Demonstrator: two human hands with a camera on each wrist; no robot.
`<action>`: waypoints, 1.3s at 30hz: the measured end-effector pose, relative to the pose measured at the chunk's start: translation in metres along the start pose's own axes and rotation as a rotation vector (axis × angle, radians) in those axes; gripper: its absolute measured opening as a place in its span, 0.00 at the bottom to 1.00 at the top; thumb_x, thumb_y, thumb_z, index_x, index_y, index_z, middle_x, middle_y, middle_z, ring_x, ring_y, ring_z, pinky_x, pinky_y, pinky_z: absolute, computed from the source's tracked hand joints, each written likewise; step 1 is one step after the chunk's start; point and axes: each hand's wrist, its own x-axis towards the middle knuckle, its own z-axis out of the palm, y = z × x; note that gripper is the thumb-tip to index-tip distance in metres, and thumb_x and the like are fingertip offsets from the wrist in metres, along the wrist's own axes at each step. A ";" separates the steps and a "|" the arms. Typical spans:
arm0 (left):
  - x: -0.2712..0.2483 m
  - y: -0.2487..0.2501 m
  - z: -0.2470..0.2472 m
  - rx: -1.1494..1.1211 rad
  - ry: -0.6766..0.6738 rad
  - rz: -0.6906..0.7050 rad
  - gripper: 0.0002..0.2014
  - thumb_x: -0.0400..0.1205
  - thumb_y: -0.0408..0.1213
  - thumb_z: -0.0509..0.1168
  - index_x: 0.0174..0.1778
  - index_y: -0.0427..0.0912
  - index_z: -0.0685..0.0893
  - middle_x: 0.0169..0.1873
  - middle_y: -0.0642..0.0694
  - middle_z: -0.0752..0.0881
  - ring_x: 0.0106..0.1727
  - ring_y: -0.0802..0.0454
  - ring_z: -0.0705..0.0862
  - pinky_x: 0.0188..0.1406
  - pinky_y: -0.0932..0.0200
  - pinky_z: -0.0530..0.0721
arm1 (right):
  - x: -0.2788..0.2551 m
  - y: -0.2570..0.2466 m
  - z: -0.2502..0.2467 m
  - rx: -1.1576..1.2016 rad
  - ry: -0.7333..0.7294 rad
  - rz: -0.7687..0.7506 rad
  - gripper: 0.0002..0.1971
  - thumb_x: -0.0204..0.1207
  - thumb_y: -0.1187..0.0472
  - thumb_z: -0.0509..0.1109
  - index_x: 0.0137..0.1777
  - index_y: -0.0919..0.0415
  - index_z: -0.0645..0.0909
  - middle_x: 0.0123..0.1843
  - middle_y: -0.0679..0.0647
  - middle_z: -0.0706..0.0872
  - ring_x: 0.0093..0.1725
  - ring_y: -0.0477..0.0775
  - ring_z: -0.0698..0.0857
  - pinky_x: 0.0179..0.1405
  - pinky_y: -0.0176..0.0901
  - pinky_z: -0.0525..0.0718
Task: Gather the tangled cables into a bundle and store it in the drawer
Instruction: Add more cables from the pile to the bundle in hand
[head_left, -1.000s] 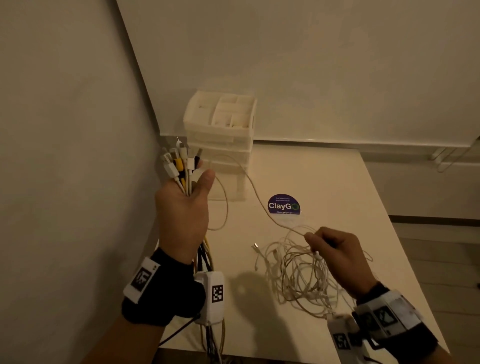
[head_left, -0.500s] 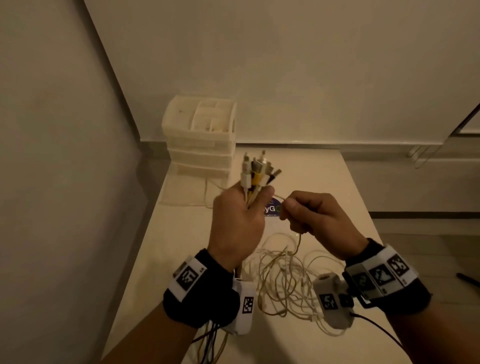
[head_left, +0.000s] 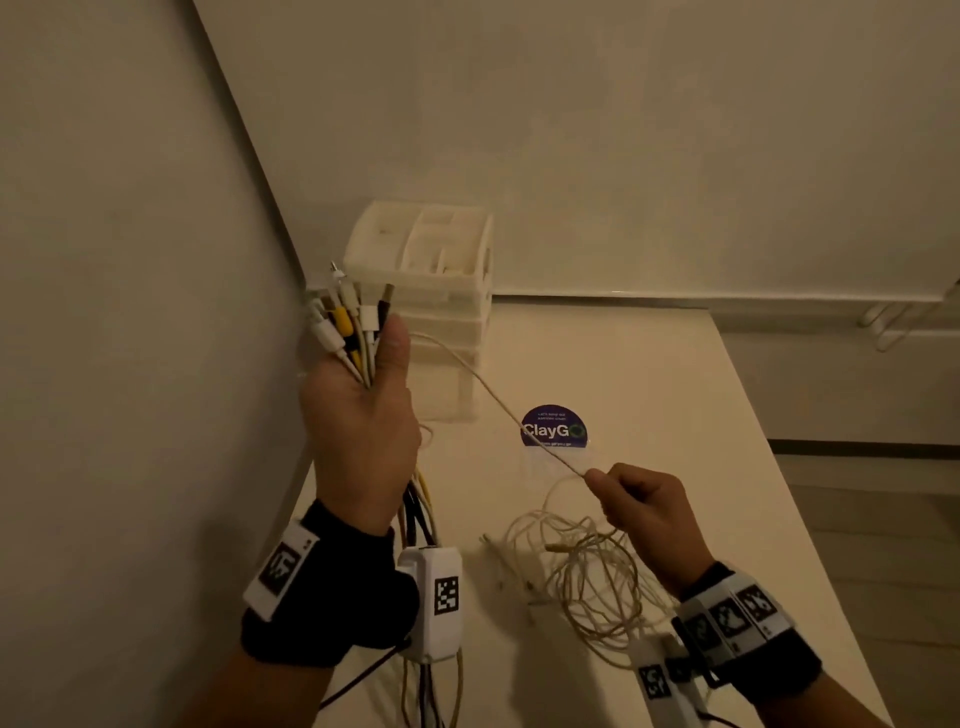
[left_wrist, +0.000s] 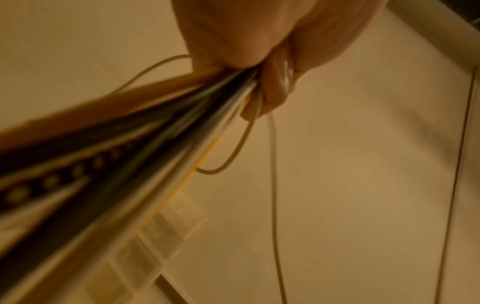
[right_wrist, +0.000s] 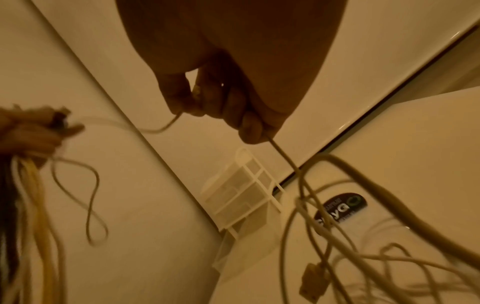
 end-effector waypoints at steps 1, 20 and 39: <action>0.000 -0.001 -0.002 0.016 0.026 0.007 0.11 0.79 0.54 0.68 0.43 0.50 0.86 0.19 0.51 0.72 0.14 0.54 0.64 0.19 0.62 0.69 | 0.001 -0.005 -0.002 0.027 0.026 -0.001 0.23 0.78 0.61 0.72 0.24 0.66 0.69 0.23 0.52 0.67 0.27 0.50 0.65 0.31 0.45 0.67; -0.035 -0.008 0.028 0.313 -0.274 0.062 0.13 0.80 0.40 0.69 0.29 0.49 0.79 0.18 0.59 0.78 0.21 0.62 0.72 0.23 0.70 0.70 | 0.027 -0.056 -0.008 -0.010 -0.319 -0.154 0.19 0.75 0.44 0.66 0.33 0.58 0.83 0.26 0.49 0.73 0.26 0.47 0.71 0.29 0.42 0.72; -0.047 -0.021 -0.017 0.345 -0.299 -0.065 0.19 0.76 0.53 0.64 0.25 0.46 0.72 0.17 0.55 0.71 0.21 0.57 0.69 0.26 0.60 0.70 | 0.028 -0.030 -0.010 -0.272 -0.144 -0.175 0.10 0.76 0.52 0.67 0.41 0.53 0.87 0.26 0.55 0.85 0.25 0.46 0.81 0.30 0.42 0.81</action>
